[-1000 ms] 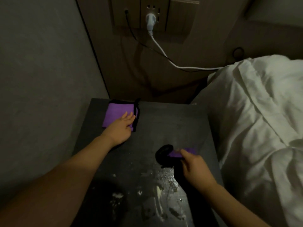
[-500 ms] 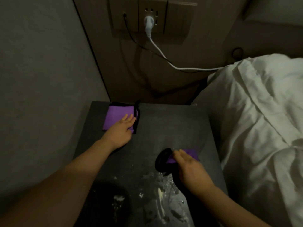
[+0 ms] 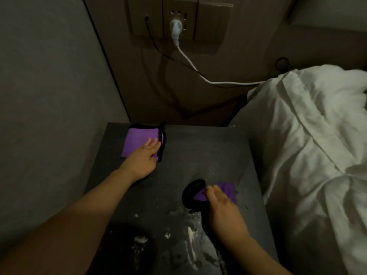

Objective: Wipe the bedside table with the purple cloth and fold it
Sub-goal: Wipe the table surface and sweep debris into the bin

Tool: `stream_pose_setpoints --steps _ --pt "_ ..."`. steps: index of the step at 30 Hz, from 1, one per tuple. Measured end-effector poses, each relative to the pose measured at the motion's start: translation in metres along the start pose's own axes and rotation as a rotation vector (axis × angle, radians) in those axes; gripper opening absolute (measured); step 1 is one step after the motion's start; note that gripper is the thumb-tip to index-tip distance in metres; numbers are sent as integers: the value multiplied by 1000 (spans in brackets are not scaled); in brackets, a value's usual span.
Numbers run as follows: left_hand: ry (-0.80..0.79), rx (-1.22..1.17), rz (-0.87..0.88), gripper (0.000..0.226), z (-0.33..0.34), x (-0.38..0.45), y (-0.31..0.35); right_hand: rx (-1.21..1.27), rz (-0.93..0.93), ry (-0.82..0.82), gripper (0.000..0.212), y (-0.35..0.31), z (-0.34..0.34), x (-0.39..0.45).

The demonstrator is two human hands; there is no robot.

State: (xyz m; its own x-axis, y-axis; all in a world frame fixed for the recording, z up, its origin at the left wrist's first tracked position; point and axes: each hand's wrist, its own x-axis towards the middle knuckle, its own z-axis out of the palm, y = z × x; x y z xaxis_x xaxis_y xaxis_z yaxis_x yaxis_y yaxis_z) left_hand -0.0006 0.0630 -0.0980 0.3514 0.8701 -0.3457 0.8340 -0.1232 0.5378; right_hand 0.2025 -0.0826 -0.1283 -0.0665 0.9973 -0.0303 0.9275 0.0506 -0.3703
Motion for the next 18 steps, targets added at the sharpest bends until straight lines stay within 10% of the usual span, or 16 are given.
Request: stream_pose_setpoints --steps 18 --pt "26 -13 11 57 4 2 -3 -107 -112 78 53 7 0 -1"
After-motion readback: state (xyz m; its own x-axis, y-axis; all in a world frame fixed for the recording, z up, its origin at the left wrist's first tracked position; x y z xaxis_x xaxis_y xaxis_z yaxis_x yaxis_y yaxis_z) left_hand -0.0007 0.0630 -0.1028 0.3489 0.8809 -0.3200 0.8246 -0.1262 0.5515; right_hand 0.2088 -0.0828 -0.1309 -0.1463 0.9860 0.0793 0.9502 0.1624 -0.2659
